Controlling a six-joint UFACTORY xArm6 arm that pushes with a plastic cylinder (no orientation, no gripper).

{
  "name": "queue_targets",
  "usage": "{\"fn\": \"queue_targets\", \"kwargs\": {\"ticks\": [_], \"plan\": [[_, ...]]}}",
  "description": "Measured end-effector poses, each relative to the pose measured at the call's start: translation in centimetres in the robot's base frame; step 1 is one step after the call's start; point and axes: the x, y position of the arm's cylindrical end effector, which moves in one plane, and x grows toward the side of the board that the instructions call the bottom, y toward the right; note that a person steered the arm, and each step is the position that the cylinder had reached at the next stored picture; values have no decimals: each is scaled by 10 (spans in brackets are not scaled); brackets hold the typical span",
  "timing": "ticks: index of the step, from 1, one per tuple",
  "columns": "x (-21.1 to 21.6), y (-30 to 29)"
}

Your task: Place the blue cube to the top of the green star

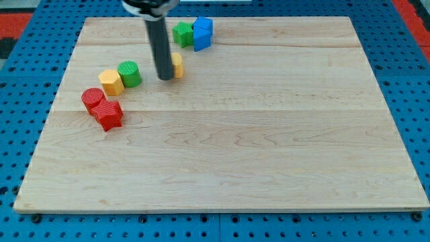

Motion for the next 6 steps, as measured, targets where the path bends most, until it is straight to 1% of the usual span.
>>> {"fn": "queue_targets", "kwargs": {"ticks": [1, 2, 3, 4, 5, 6], "plan": [[-14, 95], [-110, 115], [-157, 53], [-145, -5], [-142, -14], [-134, 53]]}}
